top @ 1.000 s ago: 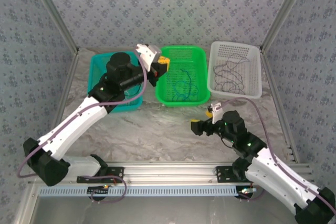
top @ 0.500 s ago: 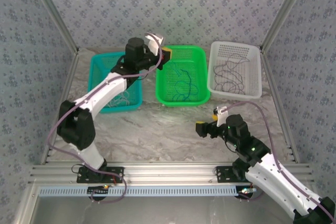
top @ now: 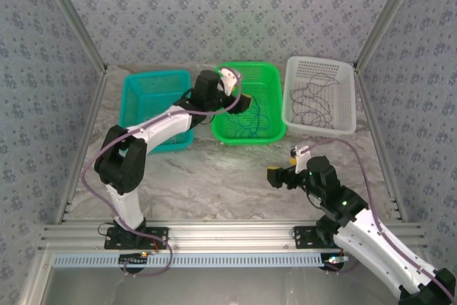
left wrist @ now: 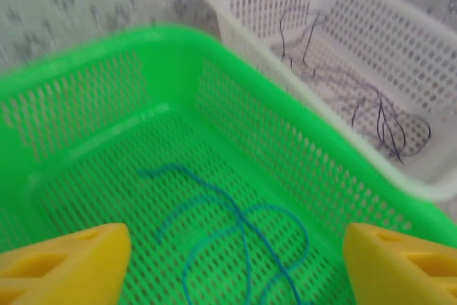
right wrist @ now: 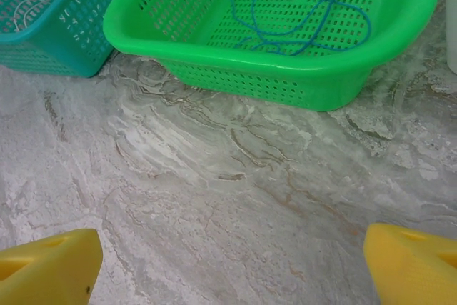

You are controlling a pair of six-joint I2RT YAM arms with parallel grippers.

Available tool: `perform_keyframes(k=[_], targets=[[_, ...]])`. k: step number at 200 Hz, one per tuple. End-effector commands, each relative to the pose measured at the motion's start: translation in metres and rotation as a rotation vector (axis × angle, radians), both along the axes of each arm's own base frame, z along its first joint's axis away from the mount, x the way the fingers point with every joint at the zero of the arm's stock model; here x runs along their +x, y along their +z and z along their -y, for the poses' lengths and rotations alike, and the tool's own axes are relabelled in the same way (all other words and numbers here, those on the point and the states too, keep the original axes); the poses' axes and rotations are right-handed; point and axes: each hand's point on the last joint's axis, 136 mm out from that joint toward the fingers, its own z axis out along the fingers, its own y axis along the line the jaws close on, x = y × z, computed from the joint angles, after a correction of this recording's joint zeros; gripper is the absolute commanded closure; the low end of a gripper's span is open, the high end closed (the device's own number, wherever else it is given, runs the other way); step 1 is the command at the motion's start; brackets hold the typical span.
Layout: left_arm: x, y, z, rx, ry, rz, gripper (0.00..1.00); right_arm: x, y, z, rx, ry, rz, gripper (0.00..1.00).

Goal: Untangle the cables

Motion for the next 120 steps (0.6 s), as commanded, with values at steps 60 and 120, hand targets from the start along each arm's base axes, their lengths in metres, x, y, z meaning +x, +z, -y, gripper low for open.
perform_keyframes(k=[60,120], targets=[[-0.038,0.055,-0.069,-0.105,0.207,0.127,0.0,0.041,0.019,0.039,-0.083,-0.232,0.075,0.0],[-0.071,0.053,-0.17,0.07,0.466,0.268,0.0,0.089,0.053,0.061,-0.241,-0.291,0.265,0.0]])
